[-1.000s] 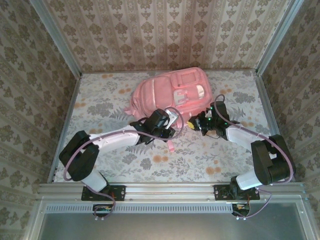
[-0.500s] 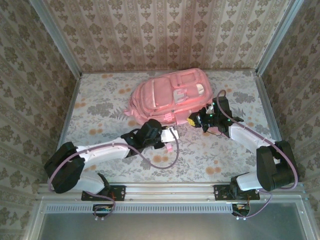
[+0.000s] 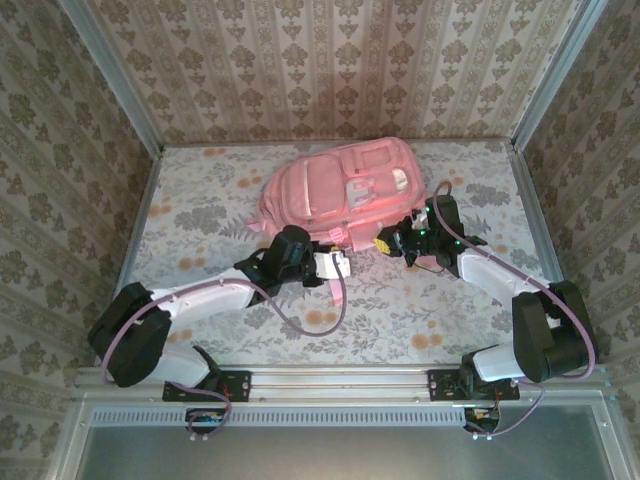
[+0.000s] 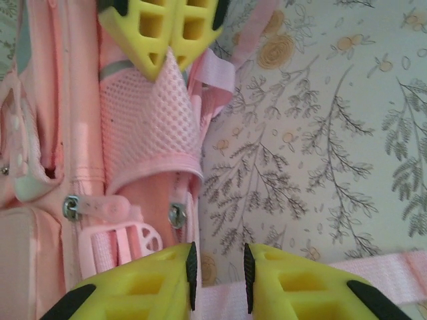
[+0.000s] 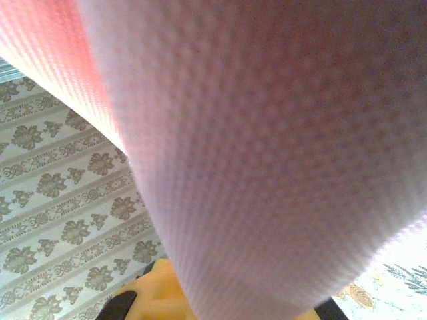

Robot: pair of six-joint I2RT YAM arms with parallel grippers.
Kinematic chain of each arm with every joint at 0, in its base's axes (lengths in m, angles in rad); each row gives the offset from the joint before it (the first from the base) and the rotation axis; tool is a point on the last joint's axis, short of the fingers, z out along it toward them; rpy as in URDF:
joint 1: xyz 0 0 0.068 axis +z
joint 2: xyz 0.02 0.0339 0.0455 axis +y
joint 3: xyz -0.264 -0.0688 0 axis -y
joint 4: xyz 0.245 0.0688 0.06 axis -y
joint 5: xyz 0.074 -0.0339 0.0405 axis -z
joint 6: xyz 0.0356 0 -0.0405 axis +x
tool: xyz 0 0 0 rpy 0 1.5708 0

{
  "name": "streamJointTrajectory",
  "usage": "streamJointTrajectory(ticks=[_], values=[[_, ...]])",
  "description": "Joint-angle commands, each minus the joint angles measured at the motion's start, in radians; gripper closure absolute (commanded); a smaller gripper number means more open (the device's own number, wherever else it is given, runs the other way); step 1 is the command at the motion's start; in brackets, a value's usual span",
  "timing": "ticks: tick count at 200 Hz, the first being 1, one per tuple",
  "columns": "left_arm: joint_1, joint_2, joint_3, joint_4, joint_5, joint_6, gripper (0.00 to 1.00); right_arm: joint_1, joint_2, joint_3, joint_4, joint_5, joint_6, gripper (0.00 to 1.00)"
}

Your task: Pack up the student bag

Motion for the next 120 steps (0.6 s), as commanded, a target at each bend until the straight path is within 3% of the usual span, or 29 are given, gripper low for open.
streamJointTrajectory(ticks=[1,120], values=[[0.013,0.037,0.054,0.017,0.039,0.019,0.72,0.009,-0.06,-0.007,0.082,-0.146,-0.004,1.0],[0.049,0.171,0.116,0.034,0.021,-0.011,0.76,0.01,-0.06,-0.021,0.101,-0.148,0.008,1.0]])
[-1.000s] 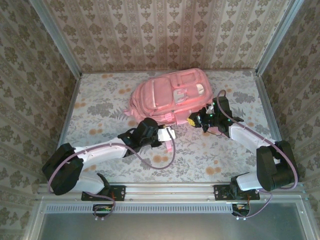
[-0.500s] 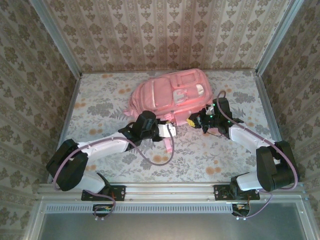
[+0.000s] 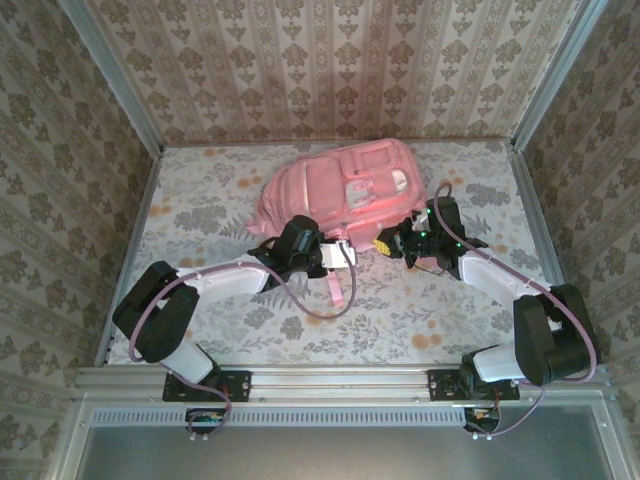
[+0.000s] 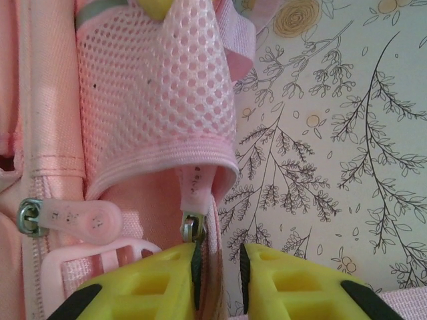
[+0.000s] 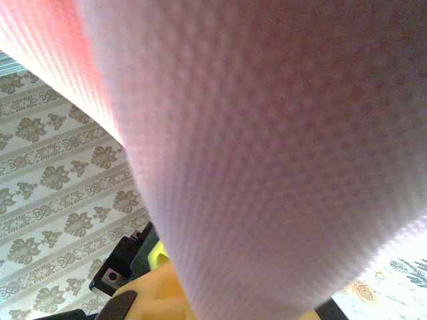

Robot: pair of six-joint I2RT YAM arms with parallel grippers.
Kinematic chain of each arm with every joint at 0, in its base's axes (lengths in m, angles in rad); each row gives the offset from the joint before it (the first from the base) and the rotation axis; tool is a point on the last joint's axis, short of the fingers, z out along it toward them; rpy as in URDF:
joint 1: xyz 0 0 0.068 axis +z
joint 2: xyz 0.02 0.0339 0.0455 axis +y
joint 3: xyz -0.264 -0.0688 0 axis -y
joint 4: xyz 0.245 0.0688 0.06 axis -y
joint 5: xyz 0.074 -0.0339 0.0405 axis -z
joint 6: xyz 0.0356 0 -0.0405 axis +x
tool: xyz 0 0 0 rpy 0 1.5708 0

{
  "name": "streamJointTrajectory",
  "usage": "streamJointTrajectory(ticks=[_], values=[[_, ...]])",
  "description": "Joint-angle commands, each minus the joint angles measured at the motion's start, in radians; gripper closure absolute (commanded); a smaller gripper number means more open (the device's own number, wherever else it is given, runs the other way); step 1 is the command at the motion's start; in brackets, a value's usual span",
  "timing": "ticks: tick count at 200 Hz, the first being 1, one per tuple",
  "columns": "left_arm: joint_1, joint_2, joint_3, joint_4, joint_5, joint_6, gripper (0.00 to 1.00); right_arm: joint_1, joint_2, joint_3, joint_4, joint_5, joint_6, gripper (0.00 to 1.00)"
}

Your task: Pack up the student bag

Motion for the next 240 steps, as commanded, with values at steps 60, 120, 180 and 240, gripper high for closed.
streamJointTrajectory(ticks=[60,120,180,240], values=[[0.008,0.007,0.047,0.025,0.012,-0.01,0.8,0.02,-0.026,0.0,0.101,-0.131,0.011,1.0],[-0.002,0.037,0.062,0.004,0.018,-0.011,0.85,0.029,-0.016,0.011,0.102,-0.133,0.013,1.0],[-0.01,0.066,0.081,-0.021,0.003,-0.004,1.0,0.032,-0.009,0.017,0.103,-0.136,0.018,1.0],[-0.016,0.016,0.046,-0.015,-0.009,-0.032,0.82,0.03,0.007,0.01,0.129,-0.13,0.022,1.0]])
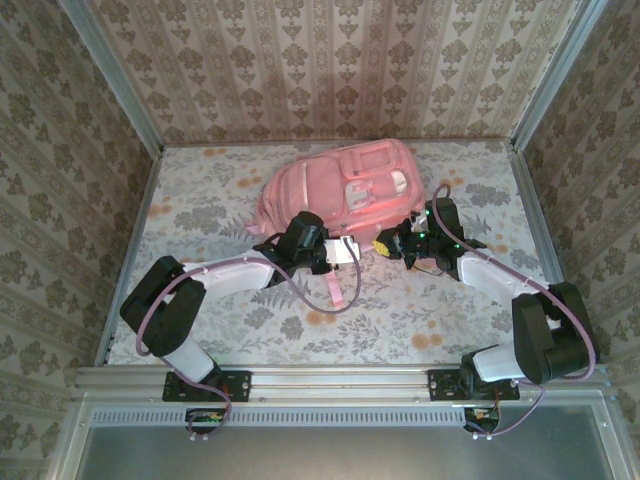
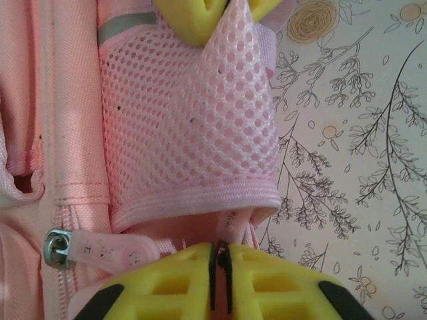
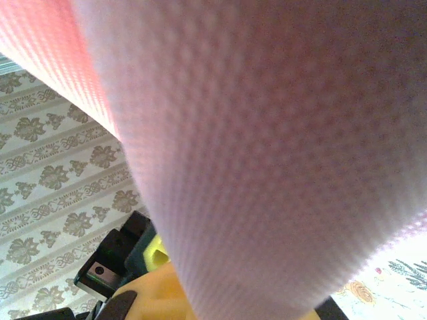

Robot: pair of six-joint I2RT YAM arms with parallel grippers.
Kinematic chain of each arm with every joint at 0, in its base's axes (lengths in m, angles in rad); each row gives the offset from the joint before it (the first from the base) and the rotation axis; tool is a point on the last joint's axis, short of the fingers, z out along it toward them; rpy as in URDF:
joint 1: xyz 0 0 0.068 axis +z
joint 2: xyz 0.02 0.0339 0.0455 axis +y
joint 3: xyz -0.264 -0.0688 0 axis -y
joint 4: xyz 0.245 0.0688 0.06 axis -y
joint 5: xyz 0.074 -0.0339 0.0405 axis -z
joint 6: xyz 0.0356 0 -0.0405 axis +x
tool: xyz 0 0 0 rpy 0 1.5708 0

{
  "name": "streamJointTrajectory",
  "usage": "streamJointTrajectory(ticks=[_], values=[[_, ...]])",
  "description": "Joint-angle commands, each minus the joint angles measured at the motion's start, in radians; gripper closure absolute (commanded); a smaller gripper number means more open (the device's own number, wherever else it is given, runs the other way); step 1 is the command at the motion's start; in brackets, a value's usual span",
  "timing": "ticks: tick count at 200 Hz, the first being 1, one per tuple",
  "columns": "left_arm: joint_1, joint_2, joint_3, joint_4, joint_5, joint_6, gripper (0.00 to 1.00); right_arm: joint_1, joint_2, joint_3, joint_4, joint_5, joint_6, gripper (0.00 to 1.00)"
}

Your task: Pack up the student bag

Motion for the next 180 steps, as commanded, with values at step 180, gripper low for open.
streamJointTrajectory(ticks=[180], values=[[-0.054,0.094,0.065,0.025,-0.213,0.051,0.82,0.037,-0.025,-0.006,0.194,-0.142,0.093,1.0]])
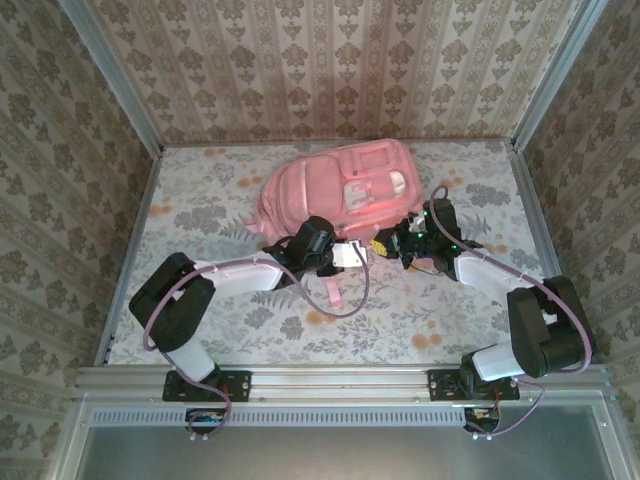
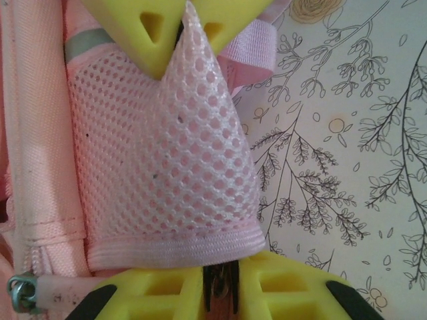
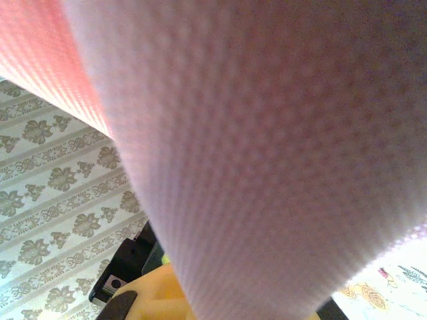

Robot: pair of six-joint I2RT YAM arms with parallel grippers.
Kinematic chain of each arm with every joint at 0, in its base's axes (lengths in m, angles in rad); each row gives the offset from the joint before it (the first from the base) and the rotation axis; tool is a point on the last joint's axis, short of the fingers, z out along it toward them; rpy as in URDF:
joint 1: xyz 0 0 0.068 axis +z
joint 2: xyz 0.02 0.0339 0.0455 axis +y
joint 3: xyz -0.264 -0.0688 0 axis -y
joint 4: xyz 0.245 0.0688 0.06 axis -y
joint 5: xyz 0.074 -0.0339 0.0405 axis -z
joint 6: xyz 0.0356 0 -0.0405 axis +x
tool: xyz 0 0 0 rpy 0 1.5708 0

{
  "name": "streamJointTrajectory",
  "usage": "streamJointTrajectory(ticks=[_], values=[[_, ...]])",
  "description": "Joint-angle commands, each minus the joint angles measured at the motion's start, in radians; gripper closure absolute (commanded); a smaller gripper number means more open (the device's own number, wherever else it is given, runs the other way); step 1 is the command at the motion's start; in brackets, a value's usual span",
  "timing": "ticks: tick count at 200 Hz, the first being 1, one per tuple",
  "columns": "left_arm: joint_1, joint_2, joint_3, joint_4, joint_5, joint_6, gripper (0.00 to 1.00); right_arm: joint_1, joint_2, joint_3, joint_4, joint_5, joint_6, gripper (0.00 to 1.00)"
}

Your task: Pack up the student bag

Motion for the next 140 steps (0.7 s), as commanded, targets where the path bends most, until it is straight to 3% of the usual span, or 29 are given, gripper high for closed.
streamJointTrajectory(ticks=[1,28,140], values=[[-0.003,0.04,0.037,0.021,-0.09,0.032,0.82,0.031,-0.057,0.008,0.117,-0.13,0.038,1.0],[-0.004,0.049,0.047,0.018,-0.117,0.03,1.0,0.034,-0.056,0.008,0.112,-0.127,0.03,1.0],[0.041,-0.09,-0.072,-0.079,-0.125,-0.011,1.0,-0.055,-0.092,0.074,-0.262,0.103,-0.216,1.0]])
